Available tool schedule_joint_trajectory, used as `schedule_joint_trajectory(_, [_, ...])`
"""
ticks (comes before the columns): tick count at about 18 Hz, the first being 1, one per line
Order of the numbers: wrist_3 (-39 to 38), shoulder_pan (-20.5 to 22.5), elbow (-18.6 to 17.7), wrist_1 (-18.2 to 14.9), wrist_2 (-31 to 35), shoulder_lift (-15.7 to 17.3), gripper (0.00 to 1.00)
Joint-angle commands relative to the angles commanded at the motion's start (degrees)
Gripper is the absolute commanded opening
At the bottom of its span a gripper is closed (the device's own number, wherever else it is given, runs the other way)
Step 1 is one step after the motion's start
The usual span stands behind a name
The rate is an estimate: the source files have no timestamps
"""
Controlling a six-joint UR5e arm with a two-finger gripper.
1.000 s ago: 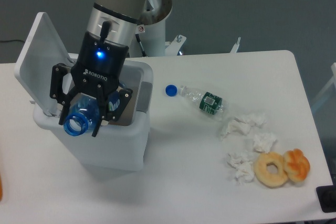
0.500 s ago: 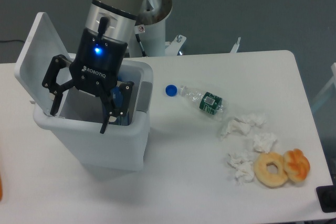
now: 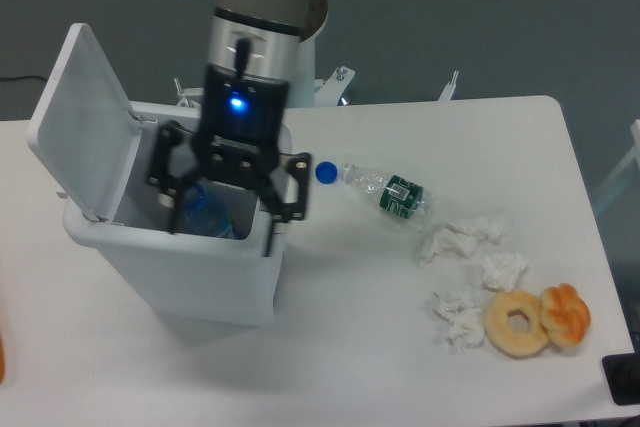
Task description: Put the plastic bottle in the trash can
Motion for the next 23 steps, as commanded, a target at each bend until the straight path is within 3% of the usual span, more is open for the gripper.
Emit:
schedule_joint_trajectory(4, [-0.44,8.00,-0.27,-6.86,-5.44,0.09,1.00])
schedule_joint_trajectory(9, [6.21,13.10,-1.23,-6.69,-5.71,-2.89,1.00])
schedule_joint_trajectory(13, [9.92,13.90,-1.41,-6.87,-5.54,-4.56,1.00])
schedule_joint_trajectory(17, [25.71,13.90,-3.16,-6.87,-2.65,-7.99,1.00])
schedule_joint_trajectory(23, [43.83,14.61,-6.42,-6.96,7.01,-10.28,1.00])
